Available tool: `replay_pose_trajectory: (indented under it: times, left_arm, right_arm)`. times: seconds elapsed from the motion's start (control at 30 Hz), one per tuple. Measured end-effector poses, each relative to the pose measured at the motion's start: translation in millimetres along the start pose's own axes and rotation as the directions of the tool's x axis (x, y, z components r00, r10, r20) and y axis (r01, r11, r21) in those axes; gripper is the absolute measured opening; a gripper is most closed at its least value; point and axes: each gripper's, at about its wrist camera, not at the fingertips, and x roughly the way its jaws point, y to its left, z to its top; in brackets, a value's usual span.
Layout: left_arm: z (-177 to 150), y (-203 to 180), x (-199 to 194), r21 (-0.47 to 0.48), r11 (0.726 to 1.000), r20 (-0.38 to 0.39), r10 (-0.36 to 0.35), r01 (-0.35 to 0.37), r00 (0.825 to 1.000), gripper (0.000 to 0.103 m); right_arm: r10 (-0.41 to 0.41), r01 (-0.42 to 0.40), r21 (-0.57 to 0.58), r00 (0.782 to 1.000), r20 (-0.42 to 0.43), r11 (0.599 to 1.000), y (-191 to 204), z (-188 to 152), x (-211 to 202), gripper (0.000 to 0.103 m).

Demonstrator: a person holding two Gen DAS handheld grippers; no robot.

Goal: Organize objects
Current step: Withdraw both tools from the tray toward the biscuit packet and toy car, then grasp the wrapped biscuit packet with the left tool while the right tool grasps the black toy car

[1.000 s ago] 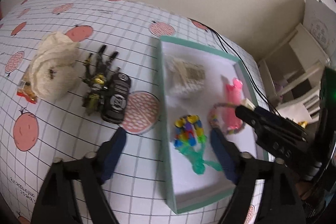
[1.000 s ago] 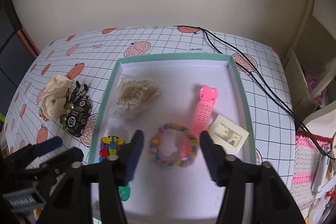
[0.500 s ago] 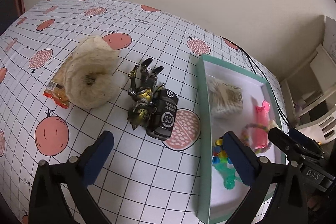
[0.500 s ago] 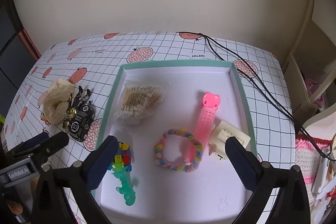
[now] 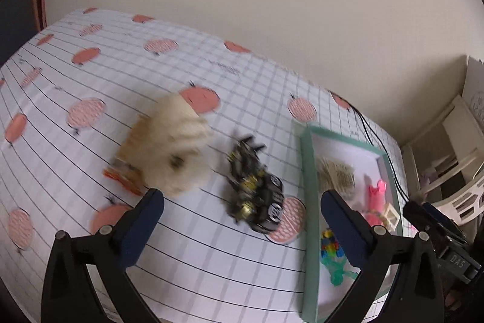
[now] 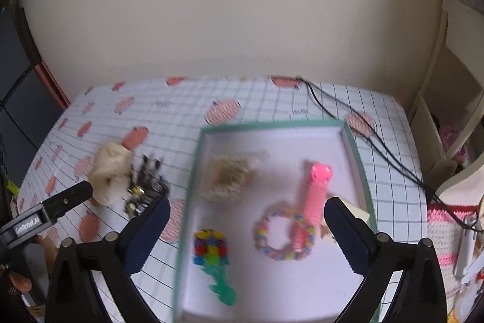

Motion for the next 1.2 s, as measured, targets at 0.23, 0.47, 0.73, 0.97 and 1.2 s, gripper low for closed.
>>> replay_pose_trajectory:
  times: [0.23,0.47,0.73,0.97,1.2]
  left_arm:
    - [33,41,-30,-0.088,0.996,0.049,0.002,0.002,0.999,0.103]
    - [52,74,-26,-0.166,0.986,0.033,-0.012,0.017,0.999,0.103]
    - [59,101,9,-0.168,0.985,-0.022,0.045,-0.048,0.999,0.103]
    - [54,128,49,-0.191,0.979,-0.116,0.045,-0.067,0.992,0.103]
    - [46,140,63,-0.218,0.972,-0.127,0.060,-0.087,0.990,0.102]
  right_arm:
    - [0.036,-0.035,-0.022,0.999,0.029,0.999,57,19,-13,0.103]
    - [0.002,-0.002,-0.072,1.000,-0.012,0.997,116,31,0,0.092]
    - [0.023,-0.027,-0.032,0.994,-0.110,0.999,129,18,45,0.073]
    - [0.039,-0.035,0.022,0.978,-0.204,0.999,110,3,85,0.056]
    - [0.054,-0.046,0.036,0.970,-0.237,0.998,108,-1,100,0.051]
